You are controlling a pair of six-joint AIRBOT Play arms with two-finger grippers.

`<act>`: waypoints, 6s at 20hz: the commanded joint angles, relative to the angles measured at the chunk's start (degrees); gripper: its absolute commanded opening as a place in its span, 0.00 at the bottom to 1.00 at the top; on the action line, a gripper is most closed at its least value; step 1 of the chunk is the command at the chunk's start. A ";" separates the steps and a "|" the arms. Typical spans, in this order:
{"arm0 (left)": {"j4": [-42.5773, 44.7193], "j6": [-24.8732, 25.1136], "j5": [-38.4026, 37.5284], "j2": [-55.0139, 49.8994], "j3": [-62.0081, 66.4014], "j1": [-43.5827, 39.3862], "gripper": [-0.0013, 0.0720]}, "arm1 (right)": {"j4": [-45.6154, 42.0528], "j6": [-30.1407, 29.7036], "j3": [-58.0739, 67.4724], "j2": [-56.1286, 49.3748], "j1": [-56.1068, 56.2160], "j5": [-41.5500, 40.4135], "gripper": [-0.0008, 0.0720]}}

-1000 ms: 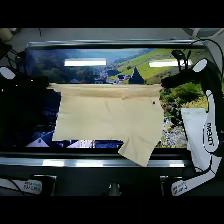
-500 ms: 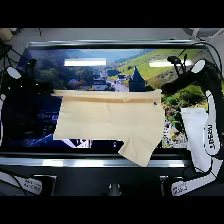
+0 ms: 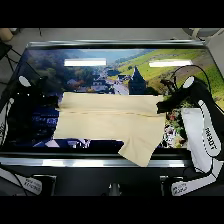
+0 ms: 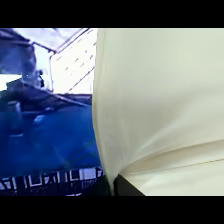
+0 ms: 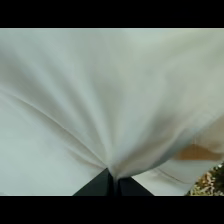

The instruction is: Fold the shirts.

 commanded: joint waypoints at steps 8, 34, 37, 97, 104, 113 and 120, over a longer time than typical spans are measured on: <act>-0.87 -1.25 -9.14 2.32 3.85 3.63 0.73 | -0.72 -3.26 7.34 3.72 -4.33 6.82 0.71; -13.42 3.72 11.50 24.76 -45.44 6.97 0.05 | -4.22 -7.06 -37.42 32.94 -8.48 3.41 0.62; -13.35 3.91 11.43 25.31 -45.42 7.48 0.05 | 1.55 -10.47 -45.31 35.26 -8.48 0.48 0.69; -30.08 0.70 15.56 -10.12 4.04 4.48 0.13 | 30.86 -15.65 -12.85 3.04 -4.31 -25.35 0.04; -30.21 0.92 11.41 -4.31 6.97 8.37 0.98 | 22.38 -12.81 -12.85 7.06 -10.40 -20.52 0.98; -30.25 1.05 6.36 7.78 6.95 3.04 0.98 | 23.30 -8.74 -12.85 -0.96 -9.16 -15.93 0.99; -30.23 1.20 6.49 6.36 6.93 -9.86 0.76 | 30.77 -4.90 -12.83 -1.11 -3.91 -21.75 0.03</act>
